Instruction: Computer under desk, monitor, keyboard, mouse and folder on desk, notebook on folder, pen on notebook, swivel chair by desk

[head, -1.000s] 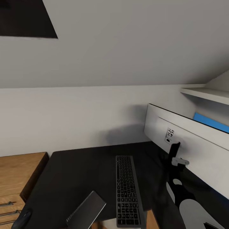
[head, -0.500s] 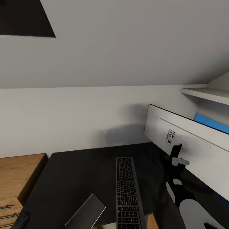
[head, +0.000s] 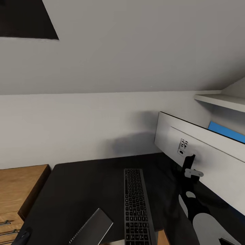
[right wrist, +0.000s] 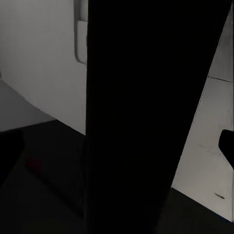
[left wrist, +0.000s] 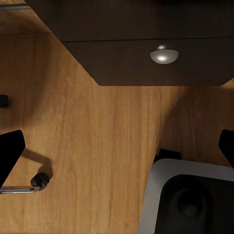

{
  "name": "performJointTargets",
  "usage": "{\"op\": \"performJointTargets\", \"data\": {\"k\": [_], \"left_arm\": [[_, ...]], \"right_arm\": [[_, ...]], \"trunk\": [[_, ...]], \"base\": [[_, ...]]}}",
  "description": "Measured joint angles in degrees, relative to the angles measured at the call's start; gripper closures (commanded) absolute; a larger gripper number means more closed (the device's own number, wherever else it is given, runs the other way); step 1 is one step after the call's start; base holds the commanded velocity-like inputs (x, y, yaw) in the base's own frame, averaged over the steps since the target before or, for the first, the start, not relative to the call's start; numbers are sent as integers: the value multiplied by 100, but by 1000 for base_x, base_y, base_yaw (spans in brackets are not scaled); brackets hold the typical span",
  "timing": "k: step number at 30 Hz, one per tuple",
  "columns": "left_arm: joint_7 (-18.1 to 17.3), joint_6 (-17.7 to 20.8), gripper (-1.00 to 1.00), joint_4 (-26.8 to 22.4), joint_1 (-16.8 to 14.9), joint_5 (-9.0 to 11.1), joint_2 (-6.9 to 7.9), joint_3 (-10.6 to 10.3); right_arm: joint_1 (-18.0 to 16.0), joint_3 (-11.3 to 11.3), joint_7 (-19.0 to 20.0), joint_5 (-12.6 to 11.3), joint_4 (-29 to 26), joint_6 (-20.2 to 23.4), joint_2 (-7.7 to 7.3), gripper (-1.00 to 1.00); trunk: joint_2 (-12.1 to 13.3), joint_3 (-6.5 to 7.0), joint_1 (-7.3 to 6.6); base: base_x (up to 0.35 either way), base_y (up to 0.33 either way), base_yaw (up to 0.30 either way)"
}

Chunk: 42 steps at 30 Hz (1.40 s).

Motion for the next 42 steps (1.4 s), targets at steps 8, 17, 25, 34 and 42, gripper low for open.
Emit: {"op": "performJointTargets", "data": {"k": [8, 17, 25, 34, 42], "left_arm": [[0, -1, -100, 0, -2, 0, 0, 0], [0, -1, -100, 1, -3, 0, 1, -1], [0, 1, -100, 0, 0, 0, 1, 0], [0, 3, -100, 0, 6, 0, 23, 2], [-2, 3, -100, 0, 6, -1, 61, 0]], "right_arm": [[0, -320, -19, -6, -3, -1, -45, -100], [1, -387, -8, 32, -10, 8, -46, -100], [0, -407, -26, 41, -11, 8, -43, 100], [-3, -403, -27, 23, -7, 7, -40, 100], [0, -402, -19, 43, -9, 10, -46, 100]], "trunk": [[0, 0, 0], [0, 0, 0], [-1, 0, 0], [0, 0, 0], [0, 0, 0]], "base": [[2, 0, 0], [0, 0, 0], [0, 0, 0], [0, 0, 0], [0, 0, 0]]}}
